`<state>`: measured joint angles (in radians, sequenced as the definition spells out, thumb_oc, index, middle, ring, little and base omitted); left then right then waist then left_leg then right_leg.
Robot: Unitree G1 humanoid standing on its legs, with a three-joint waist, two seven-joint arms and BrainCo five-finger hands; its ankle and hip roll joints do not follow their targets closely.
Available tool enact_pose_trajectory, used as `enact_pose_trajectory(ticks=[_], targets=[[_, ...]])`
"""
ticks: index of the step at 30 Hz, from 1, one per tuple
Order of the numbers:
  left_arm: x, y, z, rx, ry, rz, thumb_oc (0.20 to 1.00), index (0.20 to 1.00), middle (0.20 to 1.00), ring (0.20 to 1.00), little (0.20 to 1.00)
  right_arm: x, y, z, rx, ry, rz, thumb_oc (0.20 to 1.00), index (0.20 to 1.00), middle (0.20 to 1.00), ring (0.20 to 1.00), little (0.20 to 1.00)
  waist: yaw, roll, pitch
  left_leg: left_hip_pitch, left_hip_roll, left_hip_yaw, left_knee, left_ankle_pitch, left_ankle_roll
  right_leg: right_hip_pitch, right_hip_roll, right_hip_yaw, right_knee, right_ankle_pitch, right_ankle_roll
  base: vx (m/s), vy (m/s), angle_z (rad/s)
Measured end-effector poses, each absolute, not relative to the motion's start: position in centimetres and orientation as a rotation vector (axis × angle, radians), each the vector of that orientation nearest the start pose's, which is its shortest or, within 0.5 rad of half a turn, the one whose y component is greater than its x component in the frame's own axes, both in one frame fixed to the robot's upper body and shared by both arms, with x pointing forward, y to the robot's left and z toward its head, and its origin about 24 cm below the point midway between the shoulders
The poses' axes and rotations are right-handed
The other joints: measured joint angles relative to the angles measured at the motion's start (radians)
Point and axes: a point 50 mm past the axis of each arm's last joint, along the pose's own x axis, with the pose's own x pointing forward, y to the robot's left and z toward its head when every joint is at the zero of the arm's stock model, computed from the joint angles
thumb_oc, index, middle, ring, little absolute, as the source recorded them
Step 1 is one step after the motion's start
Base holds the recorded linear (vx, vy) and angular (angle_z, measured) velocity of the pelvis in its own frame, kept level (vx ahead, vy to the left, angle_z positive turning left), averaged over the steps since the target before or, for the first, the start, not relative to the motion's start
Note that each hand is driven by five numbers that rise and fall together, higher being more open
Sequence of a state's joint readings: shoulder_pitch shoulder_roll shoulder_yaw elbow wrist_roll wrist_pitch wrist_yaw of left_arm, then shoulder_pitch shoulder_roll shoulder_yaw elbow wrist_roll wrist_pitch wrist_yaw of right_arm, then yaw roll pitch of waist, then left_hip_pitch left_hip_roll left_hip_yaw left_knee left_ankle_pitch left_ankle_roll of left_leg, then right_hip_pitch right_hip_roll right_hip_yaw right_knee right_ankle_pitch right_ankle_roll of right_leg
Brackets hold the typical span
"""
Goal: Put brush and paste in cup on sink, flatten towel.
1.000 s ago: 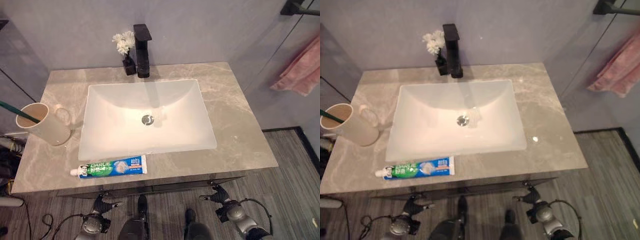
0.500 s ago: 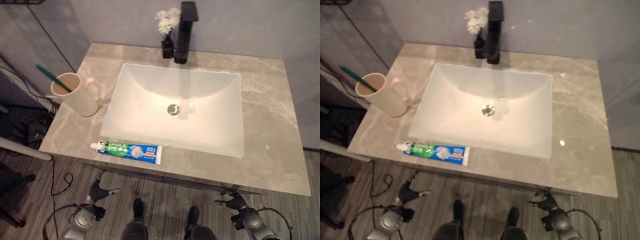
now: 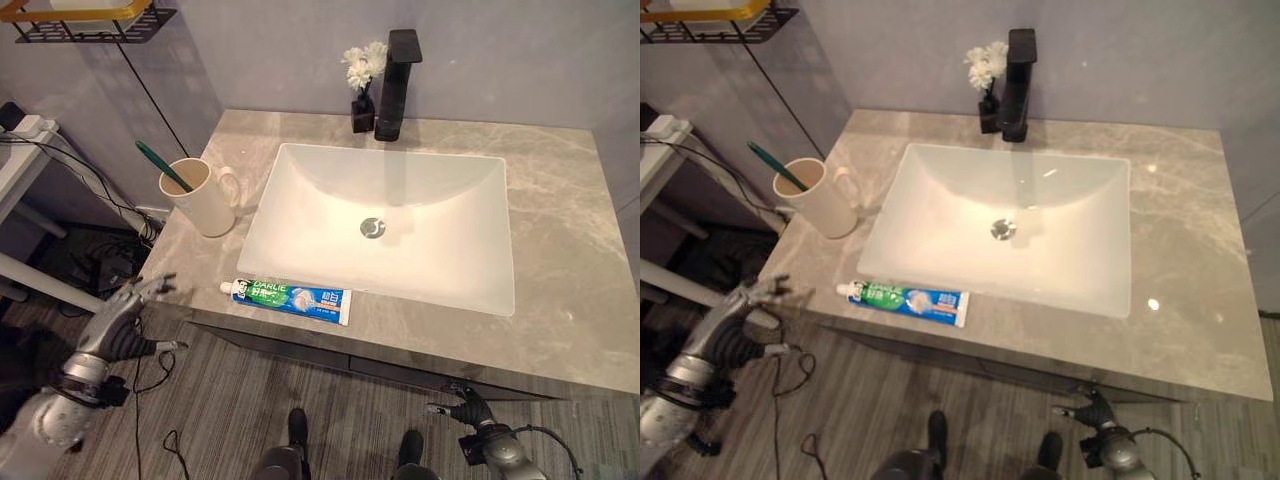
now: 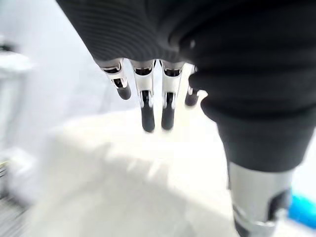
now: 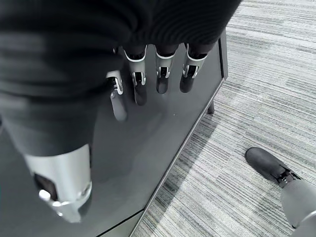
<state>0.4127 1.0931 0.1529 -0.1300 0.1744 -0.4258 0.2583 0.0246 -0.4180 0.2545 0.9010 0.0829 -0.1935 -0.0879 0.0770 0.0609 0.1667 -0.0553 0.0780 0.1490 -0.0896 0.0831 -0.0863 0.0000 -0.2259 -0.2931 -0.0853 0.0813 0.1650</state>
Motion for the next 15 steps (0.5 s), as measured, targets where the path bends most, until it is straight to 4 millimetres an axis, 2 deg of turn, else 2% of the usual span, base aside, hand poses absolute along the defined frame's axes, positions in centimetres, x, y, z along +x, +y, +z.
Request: enact_pose_trajectory(ticks=[2,5,9,11,15], targets=[[19.2,29.0,15.7,1.232,-0.384,-0.166,1.0,1.0,1.0,1.0,1.0,15.2,-26.5,-11.1,-0.453,0.764,-0.033,1.0,1.0,1.0,1.0,1.0,-0.001,0.009,-0.014,0.009,-0.002,0.007,0.0,-0.002,0.001,0.001,-0.003,0.01,0.0,0.001,0.002,0.02,0.029,-0.16],[19.4,28.0,16.3,1.244,-0.416,-0.228,1.0,1.0,1.0,1.0,1.0,15.1,-26.7,-11.1,-0.456,0.766,-0.033,1.0,1.0,1.0,1.0,1.0,-0.02,0.02,-0.023,0.015,-0.001,0.018,-0.001,-0.002,0.001,0.0,-0.002,0.023,0.0,0.003,0.003,0.01,0.028,-0.1],[19.4,27.4,15.5,1.204,-0.393,-0.28,1.0,1.0,1.0,1.0,1.0,14.9,-27.0,-11.0,-0.47,0.77,-0.034,1.0,1.0,1.0,1.0,1.0,-0.036,0.034,-0.033,0.019,0.0,0.027,-0.001,-0.003,0.0,-0.003,-0.002,0.037,-0.001,0.005,0.004,0.0,0.02,-0.1],[19.3,27.1,15.0,1.173,-0.379,-0.308,1.0,1.0,1.0,1.0,1.0,13.8,-27.2,-11.3,-0.476,0.792,-0.032,1.0,1.0,1.0,1.0,1.0,-0.043,0.038,-0.036,0.019,0.0,0.032,-0.001,-0.003,0.0,-0.011,-0.002,0.043,-0.005,0.007,0.003,0.01,0.013,-0.07],[19.2,26.8,14.2,1.153,-0.35,-0.347,1.0,1.0,1.0,1.0,1.0,13.2,-27.2,-11.4,-0.475,0.807,-0.031,1.0,1.0,1.0,1.0,1.0,-0.044,0.042,-0.039,0.016,-0.001,0.058,-0.003,-0.005,0.001,-0.03,-0.004,0.07,-0.008,0.016,0.002,0.01,0.004,-0.19]])
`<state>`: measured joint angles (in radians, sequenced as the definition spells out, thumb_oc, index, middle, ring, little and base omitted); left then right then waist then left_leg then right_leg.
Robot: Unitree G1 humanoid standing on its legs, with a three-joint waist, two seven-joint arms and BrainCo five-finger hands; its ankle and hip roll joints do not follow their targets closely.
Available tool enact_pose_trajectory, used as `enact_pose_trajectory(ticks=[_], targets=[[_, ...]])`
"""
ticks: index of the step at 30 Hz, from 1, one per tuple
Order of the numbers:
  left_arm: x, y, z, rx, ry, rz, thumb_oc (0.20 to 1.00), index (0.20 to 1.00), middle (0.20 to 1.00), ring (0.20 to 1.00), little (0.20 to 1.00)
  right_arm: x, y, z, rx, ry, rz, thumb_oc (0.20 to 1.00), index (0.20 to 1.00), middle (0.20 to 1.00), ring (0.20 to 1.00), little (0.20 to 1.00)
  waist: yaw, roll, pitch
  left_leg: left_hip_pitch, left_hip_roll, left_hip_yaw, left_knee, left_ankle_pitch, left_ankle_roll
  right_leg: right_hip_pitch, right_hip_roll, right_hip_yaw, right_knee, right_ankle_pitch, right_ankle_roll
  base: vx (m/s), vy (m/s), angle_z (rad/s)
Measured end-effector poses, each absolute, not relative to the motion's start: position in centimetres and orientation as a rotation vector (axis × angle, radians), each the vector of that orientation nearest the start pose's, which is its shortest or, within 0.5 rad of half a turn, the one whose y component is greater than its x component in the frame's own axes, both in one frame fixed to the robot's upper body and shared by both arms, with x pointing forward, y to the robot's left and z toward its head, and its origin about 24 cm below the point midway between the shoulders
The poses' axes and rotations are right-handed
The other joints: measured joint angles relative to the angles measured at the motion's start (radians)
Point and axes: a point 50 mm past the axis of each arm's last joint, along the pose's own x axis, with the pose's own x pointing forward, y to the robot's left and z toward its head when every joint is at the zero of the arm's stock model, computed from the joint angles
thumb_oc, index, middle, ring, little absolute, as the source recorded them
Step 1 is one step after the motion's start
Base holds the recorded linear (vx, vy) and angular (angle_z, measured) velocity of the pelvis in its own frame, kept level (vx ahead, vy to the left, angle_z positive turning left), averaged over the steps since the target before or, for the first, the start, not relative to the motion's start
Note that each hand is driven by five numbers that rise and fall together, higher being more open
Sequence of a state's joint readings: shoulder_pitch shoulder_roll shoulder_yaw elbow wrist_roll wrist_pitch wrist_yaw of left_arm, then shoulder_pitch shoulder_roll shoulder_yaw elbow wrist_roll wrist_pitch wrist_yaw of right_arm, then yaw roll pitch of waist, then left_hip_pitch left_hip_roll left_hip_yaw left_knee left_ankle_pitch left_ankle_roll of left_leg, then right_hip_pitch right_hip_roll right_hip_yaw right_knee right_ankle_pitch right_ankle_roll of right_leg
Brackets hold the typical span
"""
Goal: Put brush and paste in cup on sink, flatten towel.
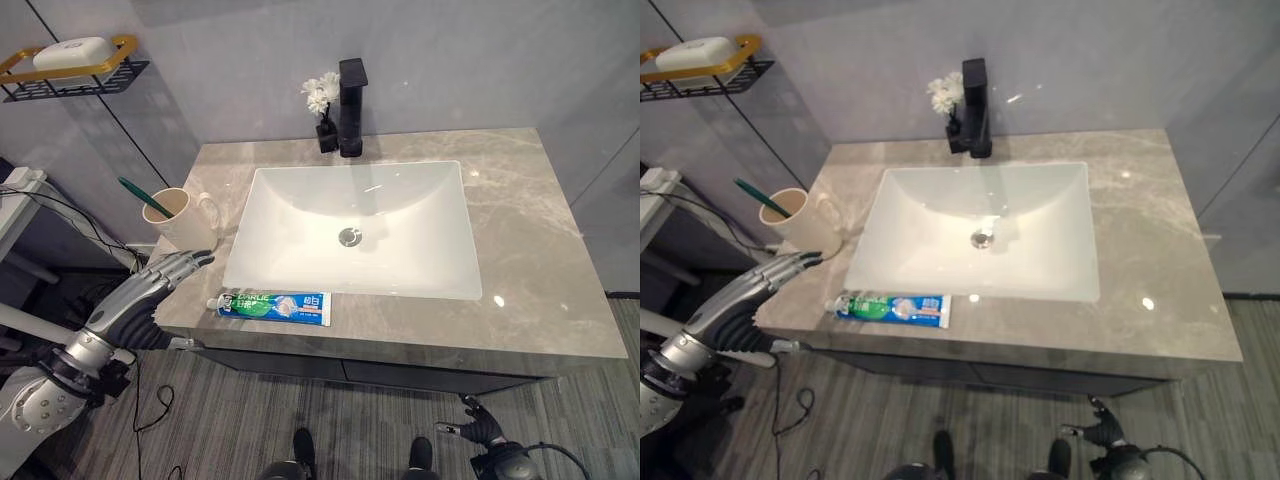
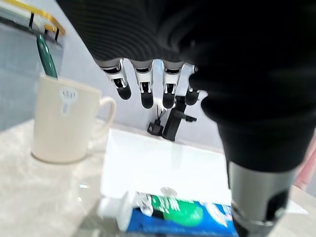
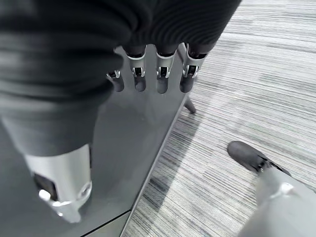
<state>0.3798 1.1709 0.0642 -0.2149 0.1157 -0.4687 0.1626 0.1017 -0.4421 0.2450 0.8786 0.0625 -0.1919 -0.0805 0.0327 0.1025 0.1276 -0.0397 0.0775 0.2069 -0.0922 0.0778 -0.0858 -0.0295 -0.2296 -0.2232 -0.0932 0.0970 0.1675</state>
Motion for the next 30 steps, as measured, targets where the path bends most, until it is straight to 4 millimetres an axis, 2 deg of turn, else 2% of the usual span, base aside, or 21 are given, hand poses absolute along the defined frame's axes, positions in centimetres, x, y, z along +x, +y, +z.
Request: enact_pose_trajectory(ticks=[5,10,16,18,30], targets=[[19.3,26.4,13.3,1.129,-0.323,-0.378,1.0,1.0,1.0,1.0,1.0,13.0,-27.2,-11.5,-0.476,0.809,-0.03,1.0,1.0,1.0,1.0,1.0,-0.024,0.0,-0.001,-0.001,0.001,0.022,0.001,0.0,0.001,-0.019,0.002,0.025,0.003,0.008,-0.001,0.0,-0.006,-0.13],[19.5,26.8,11.2,1.069,-0.226,-0.383,1.0,1.0,1.0,1.0,1.0,12.9,-27.3,-11.4,-0.479,0.81,-0.031,1.0,1.0,1.0,1.0,1.0,-0.049,0.0,0.0,-0.021,0.004,0.03,0.001,0.0,0.0,-0.042,0.006,0.035,0.002,0.013,-0.003,0.01,-0.013,-0.06],[19.7,27.2,10.2,0.989,-0.183,-0.326,1.0,1.0,1.0,1.0,1.0,13.1,-27.2,-11.4,-0.494,0.805,-0.02,1.0,1.0,1.0,1.0,1.0,-0.05,-0.014,0.009,-0.037,0.011,0.052,0.001,0.001,0.0,-0.075,0.013,0.056,0.001,0.021,-0.006,0.01,-0.019,-0.11],[19.8,27.3,10.0,0.938,-0.17,-0.302,1.0,1.0,1.0,1.0,1.0,13.1,-27.2,-11.4,-0.493,0.805,-0.018,1.0,1.0,1.0,1.0,1.0,-0.05,-0.021,0.013,-0.038,0.016,0.053,0.001,0.001,-0.001,-0.077,0.019,0.058,0.0,0.022,-0.008,0.0,-0.009,-0.02],[20.2,27.7,9.8,0.906,-0.14,-0.267,1.0,1.0,1.0,1.0,1.0,13.7,-26.9,-11.1,-0.491,0.777,-0.011,1.0,1.0,1.0,1.0,1.0,-0.051,-0.043,0.031,-0.065,0.023,0.067,0.001,0.002,-0.005,-0.114,0.026,0.074,0.006,0.026,-0.012,0.01,-0.007,-0.03]])
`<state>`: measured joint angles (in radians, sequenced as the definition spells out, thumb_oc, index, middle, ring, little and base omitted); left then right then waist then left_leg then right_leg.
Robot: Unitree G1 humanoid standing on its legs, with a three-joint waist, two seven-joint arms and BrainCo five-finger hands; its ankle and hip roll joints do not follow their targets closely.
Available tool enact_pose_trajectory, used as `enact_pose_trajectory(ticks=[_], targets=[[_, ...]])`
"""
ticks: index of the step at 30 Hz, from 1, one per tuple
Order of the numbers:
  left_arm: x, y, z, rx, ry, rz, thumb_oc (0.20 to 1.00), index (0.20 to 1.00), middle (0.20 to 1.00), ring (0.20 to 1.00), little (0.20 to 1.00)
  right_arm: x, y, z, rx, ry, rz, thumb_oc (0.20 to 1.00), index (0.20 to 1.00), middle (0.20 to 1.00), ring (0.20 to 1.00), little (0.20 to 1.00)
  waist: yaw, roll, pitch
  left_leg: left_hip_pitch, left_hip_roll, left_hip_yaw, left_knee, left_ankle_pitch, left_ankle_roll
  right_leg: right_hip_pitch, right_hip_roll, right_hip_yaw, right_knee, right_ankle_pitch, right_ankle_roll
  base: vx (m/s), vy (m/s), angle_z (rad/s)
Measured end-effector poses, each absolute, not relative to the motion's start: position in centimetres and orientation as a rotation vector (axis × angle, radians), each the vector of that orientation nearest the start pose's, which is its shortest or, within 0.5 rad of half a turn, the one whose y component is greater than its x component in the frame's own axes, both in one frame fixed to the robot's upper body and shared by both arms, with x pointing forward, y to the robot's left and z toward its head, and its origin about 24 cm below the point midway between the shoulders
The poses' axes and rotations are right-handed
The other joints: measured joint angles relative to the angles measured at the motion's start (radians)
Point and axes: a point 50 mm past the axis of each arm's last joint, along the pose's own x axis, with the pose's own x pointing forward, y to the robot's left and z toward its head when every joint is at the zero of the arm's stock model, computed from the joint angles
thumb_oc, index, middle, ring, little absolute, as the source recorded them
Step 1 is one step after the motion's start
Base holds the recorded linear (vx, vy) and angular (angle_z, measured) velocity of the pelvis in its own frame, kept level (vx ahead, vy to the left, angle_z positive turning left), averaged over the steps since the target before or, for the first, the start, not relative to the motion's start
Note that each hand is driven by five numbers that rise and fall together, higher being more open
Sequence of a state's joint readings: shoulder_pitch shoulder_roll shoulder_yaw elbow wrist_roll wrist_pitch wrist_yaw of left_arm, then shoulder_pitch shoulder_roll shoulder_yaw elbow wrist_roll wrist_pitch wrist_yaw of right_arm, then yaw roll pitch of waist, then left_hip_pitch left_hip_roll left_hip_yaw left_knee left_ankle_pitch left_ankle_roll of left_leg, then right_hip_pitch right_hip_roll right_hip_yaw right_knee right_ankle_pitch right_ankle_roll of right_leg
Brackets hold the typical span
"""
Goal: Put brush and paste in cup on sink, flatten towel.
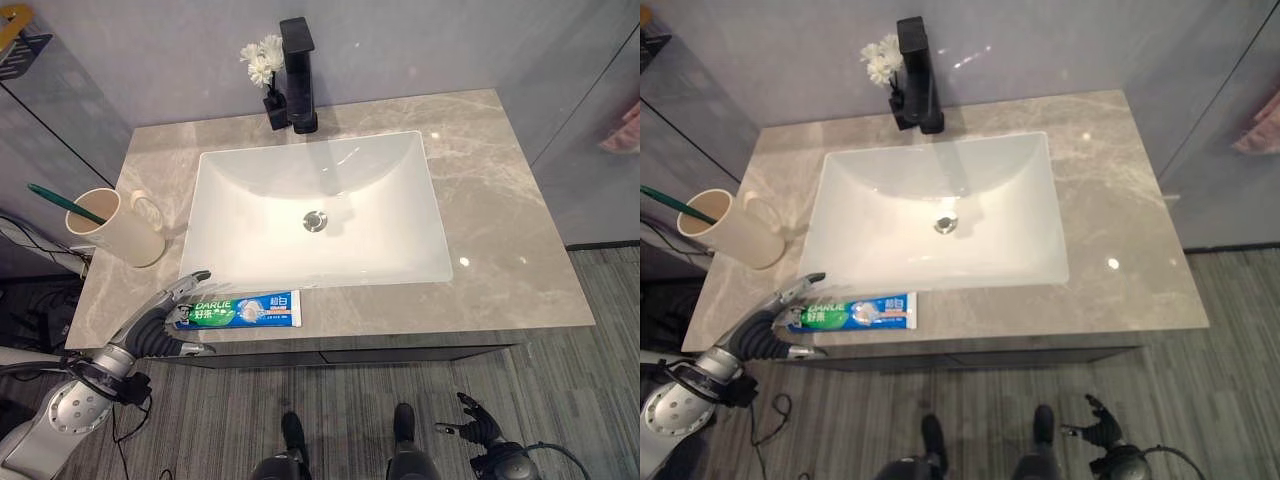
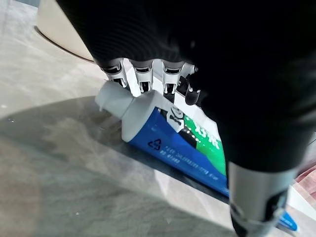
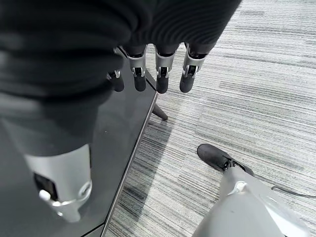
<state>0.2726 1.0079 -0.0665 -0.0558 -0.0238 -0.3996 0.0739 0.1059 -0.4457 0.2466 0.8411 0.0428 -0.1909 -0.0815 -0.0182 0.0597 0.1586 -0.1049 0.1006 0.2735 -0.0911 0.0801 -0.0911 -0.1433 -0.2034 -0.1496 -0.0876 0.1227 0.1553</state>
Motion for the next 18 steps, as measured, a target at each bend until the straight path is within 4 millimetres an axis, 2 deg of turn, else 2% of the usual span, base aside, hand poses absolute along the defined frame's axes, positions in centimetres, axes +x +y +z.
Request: enact_pose_trajectory(ticks=[6,7,8,9,10,11,14,18], targets=[[20.4,27.7,10.0,0.909,-0.147,-0.263,1.0,1.0,1.0,1.0,1.0,13.8,-26.9,-11.0,-0.491,0.774,-0.011,1.0,1.0,1.0,1.0,1.0,-0.001,-0.009,0.008,0.0,0.001,0.004,0.0,-0.001,-0.001,-0.003,0.001,0.004,-0.006,0.001,-0.001,0.0,-0.001,-0.01],[20.5,27.7,10.0,0.91,-0.15,-0.262,0.944,0.944,0.944,0.944,0.944,13.8,-26.9,-11.0,-0.491,0.774,-0.011,1.0,1.0,1.0,1.0,1.0,-0.001,-0.008,0.009,0.0,0.002,0.004,0.0,-0.001,-0.001,-0.003,0.001,0.004,-0.006,0.001,-0.001,0.0,0.0,0.0],[20.5,27.7,10.1,0.911,-0.153,-0.261,0.834,0.834,0.834,0.834,0.834,13.8,-26.9,-11.0,-0.491,0.773,-0.011,1.0,1.0,1.0,1.0,1.0,-0.001,-0.008,0.01,0.0,0.002,0.004,0.0,-0.001,-0.001,-0.003,0.002,0.004,-0.006,0.001,-0.001,0.0,0.0,0.0],[20.5,27.7,10.1,0.911,-0.152,-0.261,0.605,0.605,0.605,0.605,0.605,13.8,-26.9,-11.0,-0.491,0.771,-0.011,1.0,1.0,1.0,1.0,1.0,-0.001,-0.007,0.011,0.0,0.002,0.005,0.0,-0.001,-0.001,-0.003,0.002,0.005,-0.006,0.001,-0.001,0.0,0.0,0.0],[20.5,27.7,10.1,0.912,-0.152,-0.261,0.576,0.576,0.576,0.576,0.576,13.8,-26.9,-11.0,-0.49,0.771,-0.011,1.0,1.0,1.0,1.0,1.0,-0.002,-0.007,0.013,0.0,0.003,0.005,0.0,-0.001,-0.001,-0.003,0.003,0.005,-0.006,0.001,-0.001,0.0,0.0,0.0],[20.6,27.7,10.1,0.913,-0.156,-0.257,0.504,0.504,0.504,0.504,0.504,13.8,-26.9,-11.0,-0.49,0.771,-0.011,1.0,1.0,1.0,1.0,1.0,-0.002,-0.006,0.021,0.0,0.004,0.006,0.0,-0.001,-0.002,-0.004,0.004,0.006,-0.006,0.001,-0.001,0.0,0.0,0.0],[21.2,27.8,10.6,0.921,-0.173,-0.236,0.498,0.498,0.498,0.498,0.498,13.9,-26.9,-11.0,-0.49,0.769,-0.011,1.0,1.0,1.0,1.0,1.0,-0.002,-0.004,0.03,0.0,0.005,0.006,0.0,-0.001,-0.002,-0.004,0.005,0.006,-0.003,0.001,-0.002,0.0,0.0,0.0],[21.8,28.0,11.2,0.936,-0.198,-0.22,0.533,0.533,0.533,0.533,0.533,13.9,-26.8,-11.0,-0.49,0.766,-0.01,1.0,1.0,1.0,1.0,1.0,-0.019,-0.005,0.03,0.0,0.006,0.008,0.0,-0.002,-0.003,-0.004,0.007,0.006,0.002,0.002,-0.002,0.0,0.0,0.0]])
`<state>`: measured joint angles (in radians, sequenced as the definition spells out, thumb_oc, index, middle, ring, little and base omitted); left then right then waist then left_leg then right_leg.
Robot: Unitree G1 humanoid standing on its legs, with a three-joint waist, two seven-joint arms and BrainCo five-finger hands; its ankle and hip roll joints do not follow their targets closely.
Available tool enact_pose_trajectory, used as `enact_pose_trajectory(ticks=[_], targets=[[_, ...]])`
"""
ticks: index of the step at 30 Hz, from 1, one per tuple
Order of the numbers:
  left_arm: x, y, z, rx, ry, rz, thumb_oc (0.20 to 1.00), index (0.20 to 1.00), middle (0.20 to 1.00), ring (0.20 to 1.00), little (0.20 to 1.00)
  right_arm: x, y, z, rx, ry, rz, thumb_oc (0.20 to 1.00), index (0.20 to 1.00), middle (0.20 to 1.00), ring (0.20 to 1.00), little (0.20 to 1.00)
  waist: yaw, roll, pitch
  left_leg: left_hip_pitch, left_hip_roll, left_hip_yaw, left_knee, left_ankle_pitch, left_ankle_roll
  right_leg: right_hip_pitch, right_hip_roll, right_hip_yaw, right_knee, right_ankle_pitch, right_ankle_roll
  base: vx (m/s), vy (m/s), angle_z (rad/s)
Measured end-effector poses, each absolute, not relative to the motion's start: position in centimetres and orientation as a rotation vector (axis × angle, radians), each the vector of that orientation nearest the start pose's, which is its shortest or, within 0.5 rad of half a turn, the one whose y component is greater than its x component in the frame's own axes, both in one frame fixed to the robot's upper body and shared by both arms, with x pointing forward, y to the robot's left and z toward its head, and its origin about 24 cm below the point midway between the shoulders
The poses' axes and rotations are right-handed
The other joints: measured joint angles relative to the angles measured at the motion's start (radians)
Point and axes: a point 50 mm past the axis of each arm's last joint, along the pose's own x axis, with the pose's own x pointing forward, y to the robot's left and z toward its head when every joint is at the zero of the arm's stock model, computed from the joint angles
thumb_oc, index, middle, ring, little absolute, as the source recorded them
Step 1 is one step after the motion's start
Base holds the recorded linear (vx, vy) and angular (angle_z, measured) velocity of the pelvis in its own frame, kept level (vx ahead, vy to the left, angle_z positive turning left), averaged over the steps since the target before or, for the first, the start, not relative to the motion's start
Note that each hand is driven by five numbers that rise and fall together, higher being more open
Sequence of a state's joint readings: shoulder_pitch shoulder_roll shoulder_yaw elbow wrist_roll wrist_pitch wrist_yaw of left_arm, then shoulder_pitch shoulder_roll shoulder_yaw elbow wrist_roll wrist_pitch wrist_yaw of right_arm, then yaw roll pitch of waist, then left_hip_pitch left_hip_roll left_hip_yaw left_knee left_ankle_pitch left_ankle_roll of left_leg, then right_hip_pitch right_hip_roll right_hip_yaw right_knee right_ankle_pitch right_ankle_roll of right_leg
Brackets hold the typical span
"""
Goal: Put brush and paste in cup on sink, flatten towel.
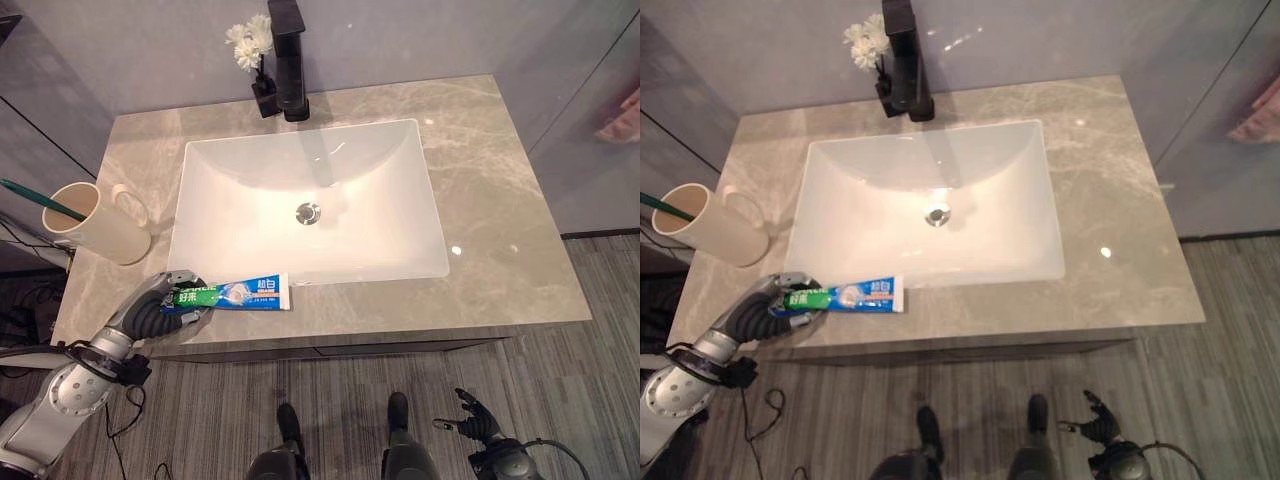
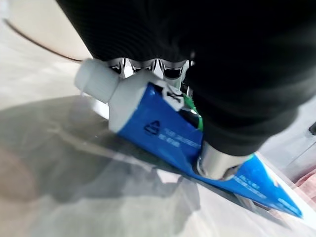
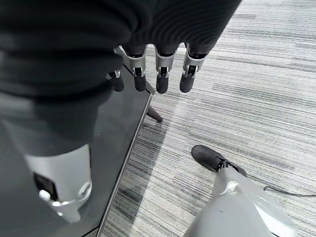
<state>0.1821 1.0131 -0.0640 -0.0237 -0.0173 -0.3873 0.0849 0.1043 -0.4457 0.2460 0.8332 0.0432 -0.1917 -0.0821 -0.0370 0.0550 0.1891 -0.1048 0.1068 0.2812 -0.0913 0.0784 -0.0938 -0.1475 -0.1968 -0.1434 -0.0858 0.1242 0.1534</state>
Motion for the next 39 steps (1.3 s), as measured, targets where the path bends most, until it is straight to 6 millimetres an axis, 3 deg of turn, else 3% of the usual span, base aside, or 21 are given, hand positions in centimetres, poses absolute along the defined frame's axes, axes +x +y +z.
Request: enact_pose_trajectory(ticks=[5,8,14,20,24,26,27,28,30,32,36,39], targets=[[22.1,27.9,11.6,0.987,-0.212,-0.234,0.501,0.501,0.501,0.501,0.501,13.9,-26.9,-10.9,-0.491,0.765,-0.013,1.0,1.0,1.0,1.0,1.0,-0.008,0.0,0.001,0.001,0.004,0.002,0.0,-0.001,-0.001,-0.001,0.004,0.002,0.0,0.0,0.0,0.0,0.0,0.0],[22.5,27.7,12.5,1.104,-0.243,-0.291,0.2,0.2,0.2,0.2,0.2,13.9,-26.9,-10.9,-0.491,0.765,-0.018,1.0,1.0,1.0,1.0,1.0,-0.008,-0.001,0.001,0.001,0.006,0.004,0.0,0.0,-0.003,-0.003,0.006,0.005,-0.004,0.0,-0.001,0.0,-0.002,-0.01],[22.9,26.4,12.2,1.255,-0.281,-0.41,0.2,0.2,0.2,0.2,0.2,12.5,-28.1,-11.8,-0.437,0.837,-0.124,1.0,1.0,1.0,1.0,1.0,-0.027,-0.005,0.003,0.018,0.007,0.006,0.0,-0.001,-0.004,0.012,0.008,0.007,0.0,0.002,-0.002,0.02,-0.014,-0.01],[23.6,26.1,11.9,1.386,-0.318,-0.408,0.2,0.2,0.2,0.2,0.2,7.7,-31.7,-13.1,-0.048,0.971,-0.671,1.0,1.0,1.0,1.0,1.0,-0.034,-0.027,-0.004,0.071,0.017,0.002,-0.005,-0.009,-0.014,0.068,0.017,0.003,0.0,-0.007,-0.002,0.04,-0.026,0.0],[23.9,26.0,11.8,1.38,-0.35,-0.337,0.2,0.2,0.2,0.2,0.2,5.6,-34.7,-11.9,0.243,0.831,-1.065,1.0,1.0,1.0,1.0,1.0,-0.036,-0.056,-0.044,0.085,0.027,-0.003,-0.005,-0.01,-0.018,0.084,0.025,0.0,-0.007,-0.011,-0.007,0.0,0.0,0.0],[23.9,26.1,11.8,1.376,-0.362,-0.316,0.2,0.2,0.2,0.2,0.2,5.6,-36.0,-10.9,0.221,0.776,-1.098,1.0,1.0,1.0,1.0,1.0,-0.038,-0.066,-0.068,0.085,0.026,-0.002,-0.005,-0.011,-0.017,0.084,0.025,0.001,-0.008,-0.011,-0.008,0.0,0.0,0.0],[23.9,26.1,12.0,1.377,-0.368,-0.305,0.2,0.2,0.2,0.2,0.2,6.0,-36.5,-10.3,0.203,0.738,-1.094,1.0,1.0,1.0,1.0,1.0,-0.039,-0.071,-0.078,0.086,0.026,-0.002,-0.005,-0.011,-0.017,0.084,0.025,0.001,-0.008,-0.011,-0.008,0.0,0.0,0.0],[24.0,26.4,12.4,1.385,-0.393,-0.234,0.2,0.2,0.2,0.2,0.2,8.9,-37.4,-6.6,0.184,0.492,-1.058,1.0,1.0,1.0,1.0,1.0,-0.059,-0.074,-0.086,0.095,0.023,-0.001,-0.005,-0.011,-0.017,0.092,0.024,0.002,0.0,-0.01,-0.009,0.0,0.0,0.0],[24.4,26.6,13.0,1.369,-0.431,-0.134,0.2,0.2,0.2,0.2,0.2,14.0,-37.4,-0.4,0.115,0.143,-0.932,1.0,1.0,1.0,1.0,1.0,-0.092,-0.082,-0.125,0.107,0.024,0.007,-0.006,-0.016,-0.017,0.099,0.024,0.01,-0.008,-0.011,-0.008,0.0,0.016,-0.09],[24.9,25.9,14.2,1.355,-0.527,-0.075,0.2,0.2,0.2,0.2,0.2,16.5,-36.5,4.3,0.019,-0.091,-0.843,1.0,1.0,1.0,1.0,1.0,-0.098,-0.097,-0.161,0.116,0.029,0.014,-0.006,-0.019,-0.022,0.102,0.027,0.019,-0.008,-0.017,-0.013,0.01,0.017,-0.13],[25.3,24.9,15.6,1.356,-0.632,-0.021,0.2,0.2,0.2,0.2,0.2,18.6,-34.3,9.4,-0.137,-0.29,-0.708,1.0,1.0,1.0,1.0,1.0,-0.093,-0.114,-0.2,0.138,0.037,0.033,-0.006,-0.026,-0.024,0.113,0.039,0.034,-0.008,-0.019,-0.016,-0.01,0.008,-0.13],[25.9,24.1,16.8,1.327,-0.706,0.008,0.2,0.2,0.2,0.2,0.2,20.8,-32.4,11.1,-0.208,-0.33,-0.52,1.0,1.0,1.0,1.0,1.0,-0.098,-0.129,-0.211,0.138,0.038,0.035,-0.005,-0.024,-0.024,0.113,0.04,0.037,-0.008,-0.017,-0.017,-0.03,-0.002,-0.03]])
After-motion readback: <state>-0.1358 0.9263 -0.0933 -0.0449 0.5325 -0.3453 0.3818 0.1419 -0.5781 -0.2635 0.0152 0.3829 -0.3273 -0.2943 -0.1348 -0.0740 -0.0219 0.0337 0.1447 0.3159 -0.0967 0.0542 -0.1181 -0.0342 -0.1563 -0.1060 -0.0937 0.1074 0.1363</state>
